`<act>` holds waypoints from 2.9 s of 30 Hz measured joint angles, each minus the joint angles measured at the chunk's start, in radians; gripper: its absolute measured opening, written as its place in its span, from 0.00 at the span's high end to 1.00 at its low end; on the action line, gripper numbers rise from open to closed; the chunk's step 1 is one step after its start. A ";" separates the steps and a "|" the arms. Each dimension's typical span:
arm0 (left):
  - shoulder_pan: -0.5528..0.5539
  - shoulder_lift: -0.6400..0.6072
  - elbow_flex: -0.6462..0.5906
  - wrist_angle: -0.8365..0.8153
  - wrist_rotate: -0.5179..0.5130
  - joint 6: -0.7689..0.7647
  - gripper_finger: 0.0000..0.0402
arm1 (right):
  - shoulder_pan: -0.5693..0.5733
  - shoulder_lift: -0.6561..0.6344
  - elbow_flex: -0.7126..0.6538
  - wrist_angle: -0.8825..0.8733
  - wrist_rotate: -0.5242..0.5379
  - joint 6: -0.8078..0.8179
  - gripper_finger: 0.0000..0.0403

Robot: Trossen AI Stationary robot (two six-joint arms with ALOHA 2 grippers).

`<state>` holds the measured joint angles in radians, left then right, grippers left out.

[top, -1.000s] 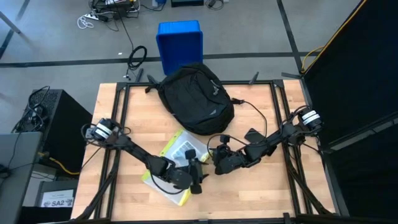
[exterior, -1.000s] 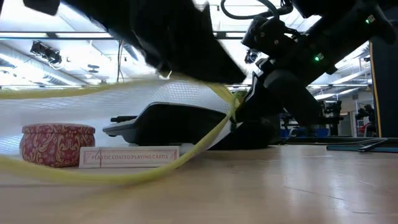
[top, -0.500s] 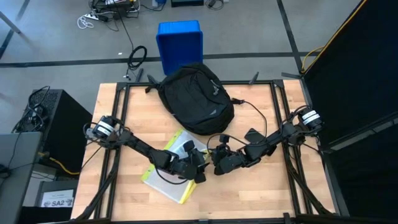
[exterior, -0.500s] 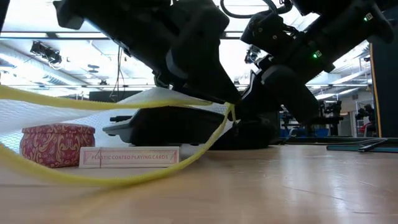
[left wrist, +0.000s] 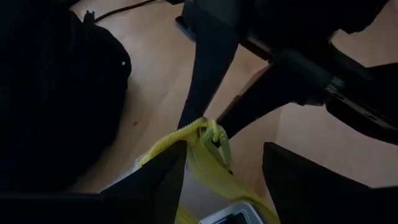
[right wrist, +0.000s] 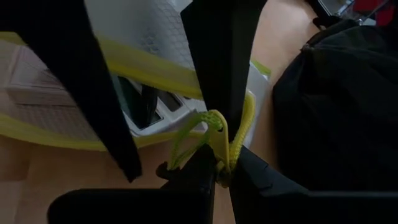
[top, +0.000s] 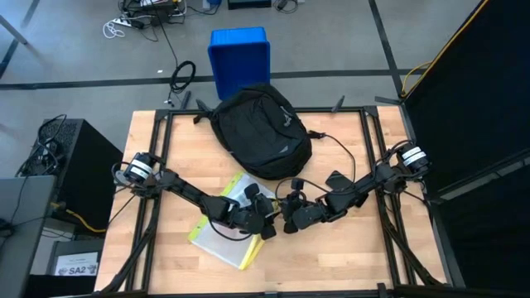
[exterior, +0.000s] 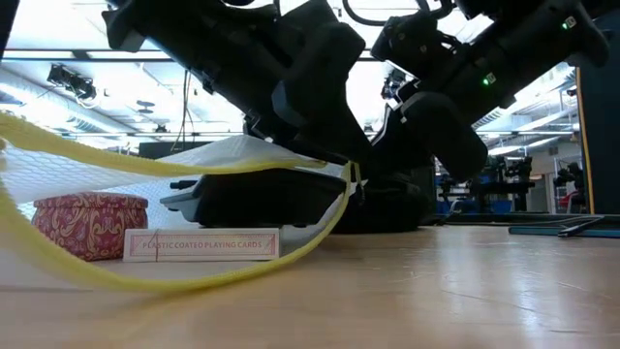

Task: Unpack backpack
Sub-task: Close the yellow zip bag

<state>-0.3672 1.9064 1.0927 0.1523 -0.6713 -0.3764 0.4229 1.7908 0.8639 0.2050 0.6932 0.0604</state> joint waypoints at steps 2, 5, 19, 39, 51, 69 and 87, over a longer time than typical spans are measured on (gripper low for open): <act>0.001 0.000 0.000 -0.005 -0.001 0.003 0.58 | 0.000 0.000 0.000 0.000 -0.002 -0.001 1.00; 0.002 -0.001 0.000 -0.016 -0.007 0.006 0.69 | 0.001 0.000 0.000 0.000 -0.008 -0.002 1.00; 0.003 -0.002 0.023 -0.030 0.064 0.085 1.00 | -0.007 -0.002 0.003 -0.070 -0.020 0.021 1.00; -0.001 -0.006 0.114 -0.158 0.209 0.111 1.00 | -0.034 -0.002 0.001 -0.134 -0.006 0.053 1.00; -0.006 -0.006 0.114 -0.235 0.301 0.129 1.00 | -0.039 0.000 0.001 -0.131 -0.014 0.028 0.98; -0.007 -0.006 0.114 -0.211 0.309 0.156 1.00 | 0.109 0.000 0.000 -0.307 0.133 -0.053 0.59; -0.006 0.044 0.115 -0.133 0.318 0.105 1.00 | 0.203 0.000 0.000 -0.185 0.115 -0.054 0.63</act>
<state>-0.3735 1.9504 1.2076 0.0196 -0.3535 -0.2714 0.6257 1.7905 0.8642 0.0196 0.8082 0.0062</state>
